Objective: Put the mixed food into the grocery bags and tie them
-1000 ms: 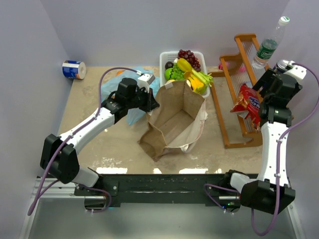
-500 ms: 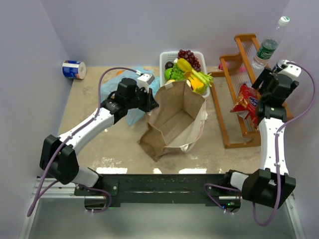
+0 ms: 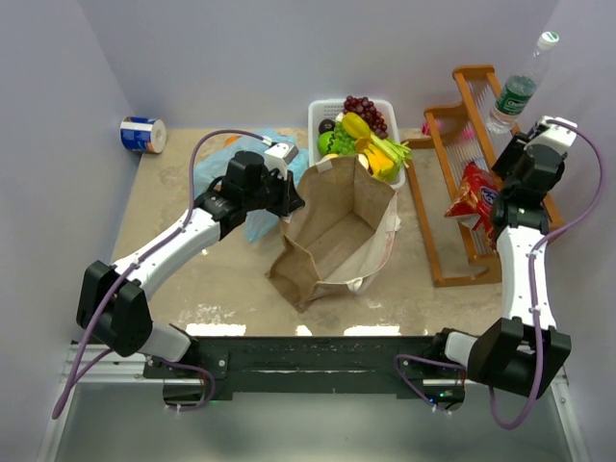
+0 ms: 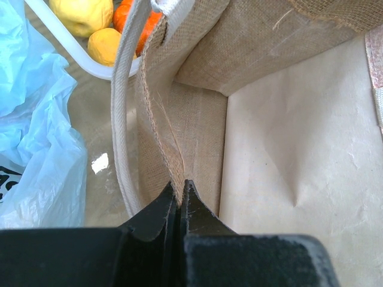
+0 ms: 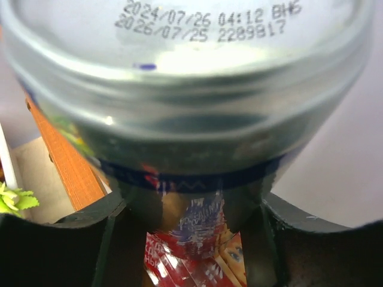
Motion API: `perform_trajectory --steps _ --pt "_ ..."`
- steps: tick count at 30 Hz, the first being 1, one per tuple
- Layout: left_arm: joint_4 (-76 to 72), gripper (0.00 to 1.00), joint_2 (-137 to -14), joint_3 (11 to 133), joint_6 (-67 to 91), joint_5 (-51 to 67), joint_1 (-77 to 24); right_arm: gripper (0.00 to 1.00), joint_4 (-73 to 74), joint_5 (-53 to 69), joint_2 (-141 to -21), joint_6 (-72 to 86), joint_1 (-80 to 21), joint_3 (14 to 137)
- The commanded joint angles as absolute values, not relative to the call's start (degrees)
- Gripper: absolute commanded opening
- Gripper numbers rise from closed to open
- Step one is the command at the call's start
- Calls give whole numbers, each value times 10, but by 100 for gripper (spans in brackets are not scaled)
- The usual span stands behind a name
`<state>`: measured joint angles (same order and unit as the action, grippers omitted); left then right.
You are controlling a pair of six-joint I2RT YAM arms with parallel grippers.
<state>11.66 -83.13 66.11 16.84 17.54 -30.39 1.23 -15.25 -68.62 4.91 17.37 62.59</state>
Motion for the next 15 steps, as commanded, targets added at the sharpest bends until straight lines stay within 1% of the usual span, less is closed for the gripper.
perform_trajectory --steps 1,5,6,8,13,15 --pt "107 0 -820 670 146 158 -301 32 25 -142 -684 35 177 648" --pt "108 0 -819 671 144 159 -301 22 41 -137 -668 31 177 673" --pt "111 0 -820 671 144 159 -301 11 47 -132 -658 34 177 680" --pt "112 0 -820 672 144 157 -301 0 75 -110 -646 37 176 711" --pt "109 0 -819 670 142 160 -301 0 97 -80 -609 40 142 747" --pt "104 0 -823 668 138 163 -301 0 108 -72 -602 44 101 758"
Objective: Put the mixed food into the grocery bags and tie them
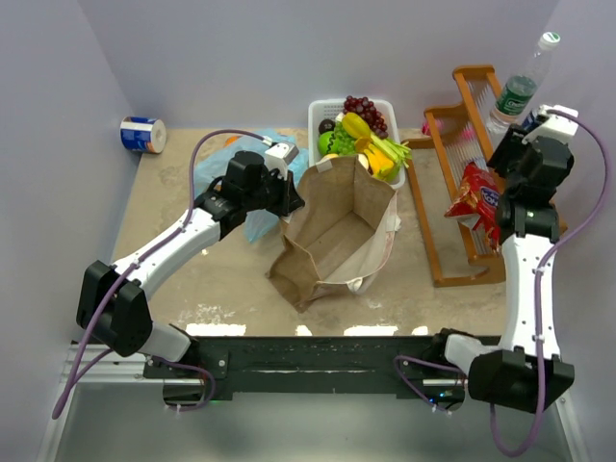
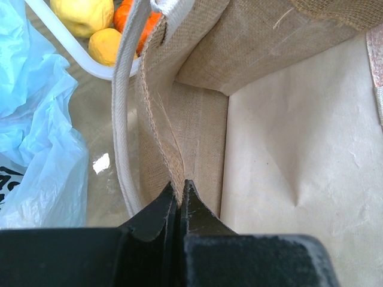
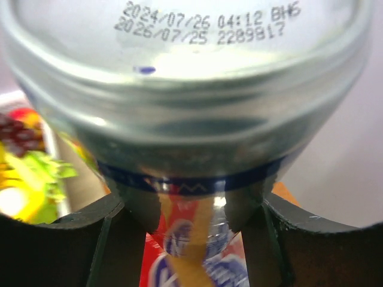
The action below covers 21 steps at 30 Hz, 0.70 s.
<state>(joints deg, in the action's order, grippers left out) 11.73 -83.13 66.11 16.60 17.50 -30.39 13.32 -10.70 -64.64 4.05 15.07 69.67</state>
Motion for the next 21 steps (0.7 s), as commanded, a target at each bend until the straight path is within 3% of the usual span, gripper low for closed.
perform_trajectory --steps 1,13,16,21 --pt "104 0 -824 668 135 163 -301 0 106 -70 -602 43 59 758" --pt "107 0 -823 667 121 156 -301 0 148 -76 -673 59 -307 742" --pt "109 0 -824 669 118 148 -302 0 179 -81 -706 57 -368 734" --pt "112 0 -820 670 116 136 -301 0 253 -113 -767 61 -375 729"
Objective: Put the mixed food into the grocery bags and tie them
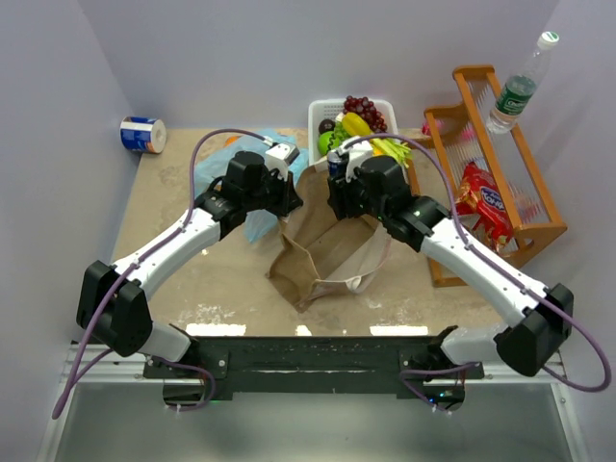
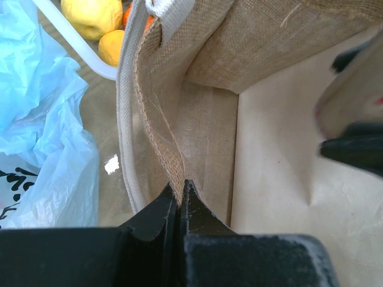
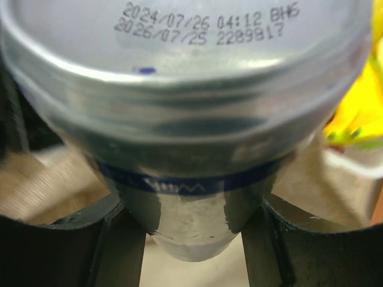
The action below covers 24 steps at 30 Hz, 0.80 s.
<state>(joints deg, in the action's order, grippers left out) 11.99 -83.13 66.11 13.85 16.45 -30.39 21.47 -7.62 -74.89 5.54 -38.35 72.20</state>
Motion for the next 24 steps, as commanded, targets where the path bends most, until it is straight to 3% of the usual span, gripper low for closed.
perform_trajectory --steps 1,11,24 --pt "112 0 -818 670 114 136 -301 0 278 -111 -777 62 -375 734" --pt "113 0 -811 668 105 117 -302 0 428 -131 -956 68 -375 809" --pt "113 0 -810 667 101 110 -301 0 428 -135 -1057 94 -317 780"
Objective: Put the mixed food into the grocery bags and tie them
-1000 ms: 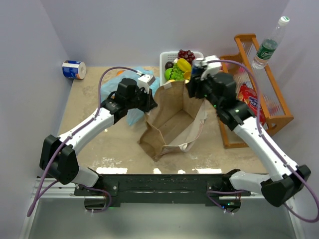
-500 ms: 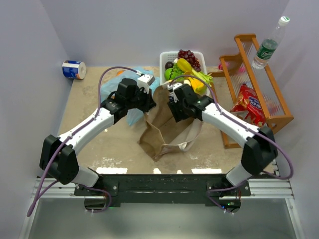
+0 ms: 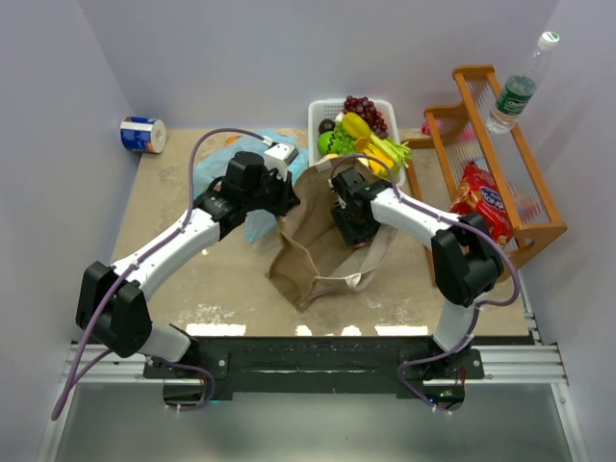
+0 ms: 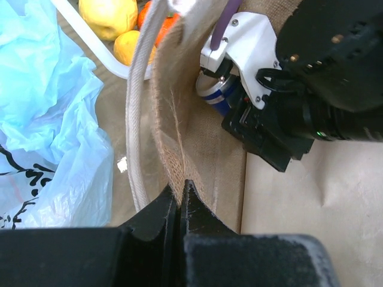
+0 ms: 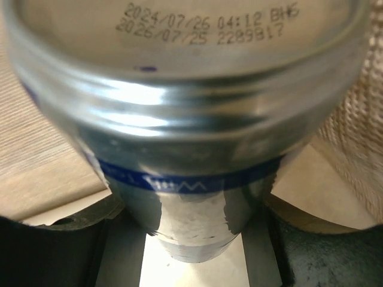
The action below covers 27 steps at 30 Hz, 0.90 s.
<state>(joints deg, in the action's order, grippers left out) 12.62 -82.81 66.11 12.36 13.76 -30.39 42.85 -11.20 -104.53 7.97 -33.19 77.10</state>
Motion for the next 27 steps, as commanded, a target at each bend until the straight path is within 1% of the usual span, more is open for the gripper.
perform_trajectory --steps 1,5,7,8,9,10,12,15,17,18,19,21,23,24,26,27 --pt "113 0 -812 667 101 110 -301 0 437 -145 -1066 93 -318 782" --pt "113 0 -814 667 100 111 -302 0 437 -153 -1078 95 -318 768" --pt "113 0 -815 667 100 111 -301 13 437 -153 -1077 98 -318 761" --pt "114 0 -815 667 100 111 -301 21 436 -152 -1073 99 -317 759" --pt "114 0 -815 667 102 111 -301 35 435 -152 -1071 98 -317 757" --pt "114 0 -816 667 101 111 -301 44 433 -155 -1065 99 -318 753" --pt "113 0 -816 667 102 112 -301 71 432 -160 -1058 98 -317 751" --pt "115 0 -816 668 103 112 -301 84 431 -157 -1047 96 -318 751" --pt "114 0 -816 668 104 112 -302 89 428 -162 -1039 95 -318 753" --pt "115 0 -815 669 103 112 -301 95 426 -163 -1035 93 -317 752" --pt "115 0 -815 668 104 110 -302 97 425 -163 -1033 91 -316 752" --pt "116 0 -814 669 104 110 -301 97 419 -168 -1018 88 -319 751" --pt "115 0 -814 669 103 112 -301 95 411 -166 -990 77 -327 749" --pt "115 0 -814 668 104 111 -301 92 410 -161 -976 70 -333 751" --pt "115 0 -815 668 104 111 -301 91 407 -152 -947 46 -358 757" --pt "115 0 -815 668 104 111 -302 91 394 -156 -906 40 -369 763"
